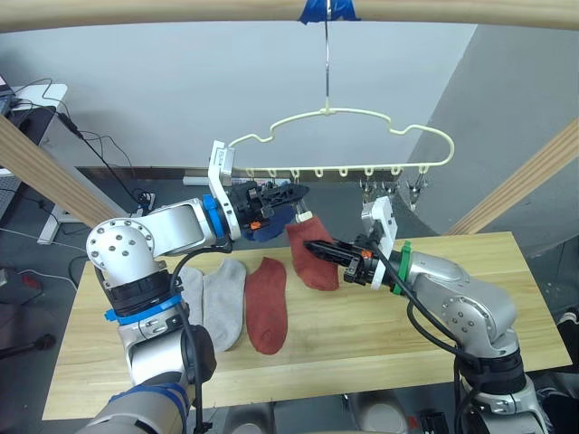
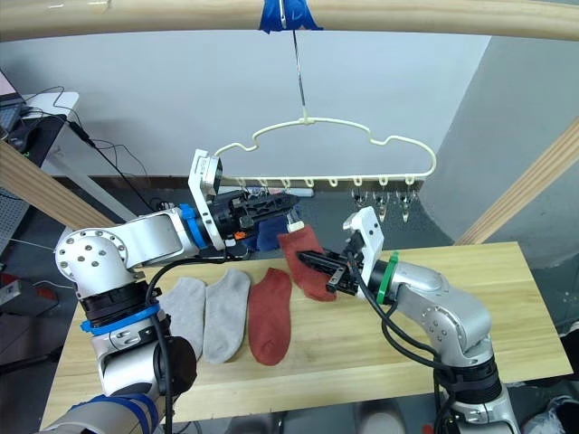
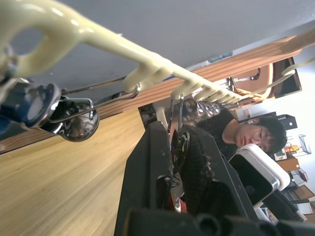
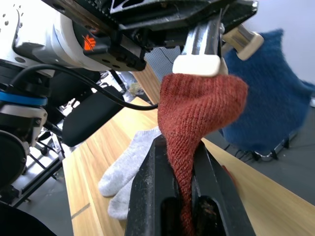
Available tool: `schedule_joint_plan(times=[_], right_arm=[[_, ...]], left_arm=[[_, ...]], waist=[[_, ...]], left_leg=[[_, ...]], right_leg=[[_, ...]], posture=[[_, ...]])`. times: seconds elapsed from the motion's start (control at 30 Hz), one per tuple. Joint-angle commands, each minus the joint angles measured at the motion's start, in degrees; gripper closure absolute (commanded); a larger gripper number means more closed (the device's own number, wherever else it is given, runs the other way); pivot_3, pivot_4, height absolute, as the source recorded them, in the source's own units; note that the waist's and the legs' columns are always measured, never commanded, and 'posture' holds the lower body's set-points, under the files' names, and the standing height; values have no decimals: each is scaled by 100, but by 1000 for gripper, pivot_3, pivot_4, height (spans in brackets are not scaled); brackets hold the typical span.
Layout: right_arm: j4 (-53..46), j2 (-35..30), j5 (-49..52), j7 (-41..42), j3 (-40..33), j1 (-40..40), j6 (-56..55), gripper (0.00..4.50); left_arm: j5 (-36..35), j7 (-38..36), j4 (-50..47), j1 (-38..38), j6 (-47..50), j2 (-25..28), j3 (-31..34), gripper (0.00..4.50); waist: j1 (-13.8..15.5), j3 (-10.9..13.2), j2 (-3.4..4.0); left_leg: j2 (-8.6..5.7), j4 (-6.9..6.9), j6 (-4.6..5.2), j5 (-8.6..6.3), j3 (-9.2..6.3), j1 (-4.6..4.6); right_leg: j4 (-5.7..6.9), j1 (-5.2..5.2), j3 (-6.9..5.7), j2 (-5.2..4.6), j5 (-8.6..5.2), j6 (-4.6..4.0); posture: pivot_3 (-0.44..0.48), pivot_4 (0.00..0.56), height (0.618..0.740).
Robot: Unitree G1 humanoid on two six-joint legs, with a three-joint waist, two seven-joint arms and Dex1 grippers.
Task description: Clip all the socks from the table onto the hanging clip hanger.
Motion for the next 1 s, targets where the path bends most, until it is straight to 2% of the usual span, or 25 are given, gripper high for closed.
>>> schedule_joint_plan(times=[0.03, 0.47, 1.0], right_arm=[[-119, 19, 187, -30, -40, -112, -24, 4485], [-6, -165, 147, 97, 172, -5, -142, 4485], [63, -8, 474, -49, -148, -247, -34, 4485]], left_arm=[[-321, 95, -153, -44, -34, 3, -28, 4268], [-743, 442, -60, -25, -328, 111, -157, 4268], [-1212, 531, -117, 241, -701, 442, -667, 4268]], waist=[[1, 0, 0], [12, 0, 0], [12, 0, 0]], left_leg=[[0, 0, 0, 0, 0, 0], [0, -1, 0, 0, 0, -3], [0, -3, -1, 0, 1, -5]], right_leg=[[0, 0, 0, 0, 0, 0], [-3, -2, 0, 0, 0, 0], [-4, -5, 2, 0, 0, 0]], posture=[[-132, 285, 740], [-125, 286, 740], [-133, 288, 740]])
